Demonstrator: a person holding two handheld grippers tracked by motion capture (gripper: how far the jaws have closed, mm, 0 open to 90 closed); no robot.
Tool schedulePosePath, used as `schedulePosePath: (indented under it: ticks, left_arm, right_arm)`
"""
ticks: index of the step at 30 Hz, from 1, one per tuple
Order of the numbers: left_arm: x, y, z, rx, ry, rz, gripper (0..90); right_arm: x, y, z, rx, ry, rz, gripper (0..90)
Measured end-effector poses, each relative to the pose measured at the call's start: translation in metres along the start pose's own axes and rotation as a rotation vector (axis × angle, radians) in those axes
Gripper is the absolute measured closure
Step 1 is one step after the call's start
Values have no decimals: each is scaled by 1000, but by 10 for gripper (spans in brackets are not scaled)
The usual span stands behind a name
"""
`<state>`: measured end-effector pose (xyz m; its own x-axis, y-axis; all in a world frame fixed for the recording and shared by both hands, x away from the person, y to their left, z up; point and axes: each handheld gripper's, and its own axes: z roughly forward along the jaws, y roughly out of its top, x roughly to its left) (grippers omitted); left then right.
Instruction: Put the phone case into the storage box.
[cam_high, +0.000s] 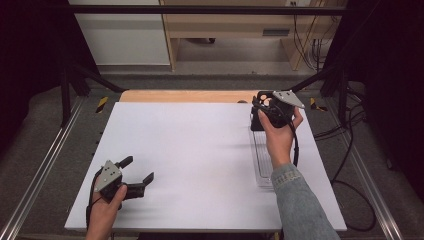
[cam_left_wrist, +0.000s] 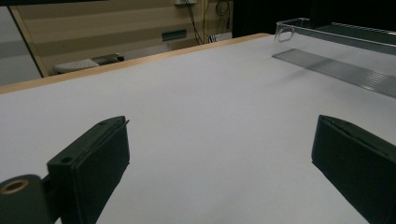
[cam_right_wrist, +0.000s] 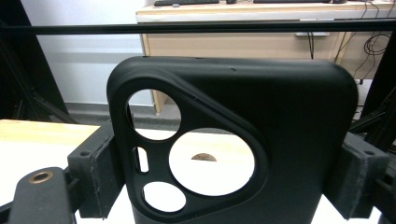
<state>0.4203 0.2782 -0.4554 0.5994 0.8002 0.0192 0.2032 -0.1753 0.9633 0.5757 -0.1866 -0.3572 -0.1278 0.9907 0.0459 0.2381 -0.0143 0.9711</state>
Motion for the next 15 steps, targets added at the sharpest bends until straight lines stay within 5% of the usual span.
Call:
schedulePosePath:
  ticks: [15]
  left_arm:
    - [0,0,0,1,-2,1,44]
  right_arm:
    - [-14,-8,15,38,-44,15,145]
